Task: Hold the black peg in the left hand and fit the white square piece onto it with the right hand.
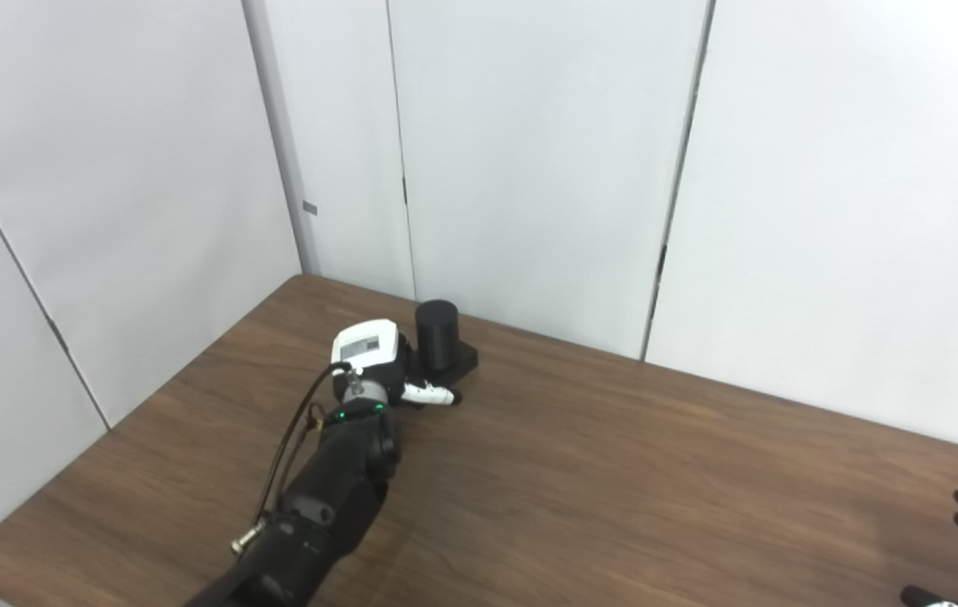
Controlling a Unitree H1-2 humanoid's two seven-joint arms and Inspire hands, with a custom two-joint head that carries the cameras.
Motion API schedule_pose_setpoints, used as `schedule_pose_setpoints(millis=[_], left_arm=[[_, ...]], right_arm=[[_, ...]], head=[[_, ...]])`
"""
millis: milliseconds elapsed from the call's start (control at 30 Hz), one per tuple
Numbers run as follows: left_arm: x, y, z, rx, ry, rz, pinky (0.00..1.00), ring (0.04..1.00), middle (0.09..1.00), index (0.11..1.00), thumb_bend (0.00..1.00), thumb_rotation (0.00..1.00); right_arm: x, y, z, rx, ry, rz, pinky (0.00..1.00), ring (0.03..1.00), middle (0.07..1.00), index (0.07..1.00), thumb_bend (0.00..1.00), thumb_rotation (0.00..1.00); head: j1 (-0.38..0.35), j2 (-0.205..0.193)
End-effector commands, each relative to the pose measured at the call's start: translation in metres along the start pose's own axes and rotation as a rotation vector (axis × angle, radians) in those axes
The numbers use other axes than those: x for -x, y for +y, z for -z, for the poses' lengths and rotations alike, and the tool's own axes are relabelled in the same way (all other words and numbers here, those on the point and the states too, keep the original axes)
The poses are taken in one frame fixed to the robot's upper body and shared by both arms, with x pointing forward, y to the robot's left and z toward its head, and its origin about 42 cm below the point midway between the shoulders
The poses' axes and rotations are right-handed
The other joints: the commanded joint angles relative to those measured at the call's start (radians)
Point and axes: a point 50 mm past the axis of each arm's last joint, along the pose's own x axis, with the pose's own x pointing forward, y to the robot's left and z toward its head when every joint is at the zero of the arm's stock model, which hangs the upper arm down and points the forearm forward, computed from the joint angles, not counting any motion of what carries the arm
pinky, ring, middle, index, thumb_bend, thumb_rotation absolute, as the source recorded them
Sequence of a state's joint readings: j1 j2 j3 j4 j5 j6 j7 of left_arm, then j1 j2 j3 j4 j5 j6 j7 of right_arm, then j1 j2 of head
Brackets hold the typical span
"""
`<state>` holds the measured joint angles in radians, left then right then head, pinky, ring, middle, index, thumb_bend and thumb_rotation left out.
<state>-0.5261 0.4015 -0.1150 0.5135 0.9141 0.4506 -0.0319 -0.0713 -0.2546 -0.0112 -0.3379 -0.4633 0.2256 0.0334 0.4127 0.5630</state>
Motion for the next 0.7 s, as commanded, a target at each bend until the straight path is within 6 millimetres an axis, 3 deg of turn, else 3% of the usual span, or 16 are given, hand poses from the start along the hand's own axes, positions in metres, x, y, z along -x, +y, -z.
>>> schedule_pose_setpoints(millis=[0, 133, 300, 667], left_arm=[[-0.002, -0.002, -0.006, -0.012, -0.041, 0.078, 0.74, 0.846, 0.749, 0.526, 0.61, 0.14], [0.002, -0.004, -0.008, -0.054, -0.101, 0.103, 0.70, 0.792, 0.716, 0.489, 0.53, 0.07], [0.008, -0.009, -0.010, -0.113, -0.184, 0.114, 0.80, 0.853, 0.792, 0.485, 0.52, 0.07], [0.033, -0.026, -0.015, -0.022, -0.492, 0.152, 0.92, 0.862, 0.786, 0.482, 0.52, 0.06]], right_arm=[[-0.007, -0.010, -0.014, 0.008, -0.065, 0.039, 0.48, 0.585, 0.674, 0.695, 0.65, 0.00], [-0.008, -0.008, -0.014, 0.004, -0.065, 0.040, 0.48, 0.579, 0.674, 0.696, 0.64, 0.00], [-0.009, -0.007, -0.015, 0.005, -0.065, 0.038, 0.47, 0.587, 0.678, 0.693, 0.64, 0.00], [-0.012, -0.004, -0.014, -0.004, -0.063, 0.045, 0.47, 0.586, 0.685, 0.690, 0.63, 0.00]], head=[[-0.003, 0.003], [-0.004, 0.006], [-0.010, 0.010], [-0.044, 0.015]])
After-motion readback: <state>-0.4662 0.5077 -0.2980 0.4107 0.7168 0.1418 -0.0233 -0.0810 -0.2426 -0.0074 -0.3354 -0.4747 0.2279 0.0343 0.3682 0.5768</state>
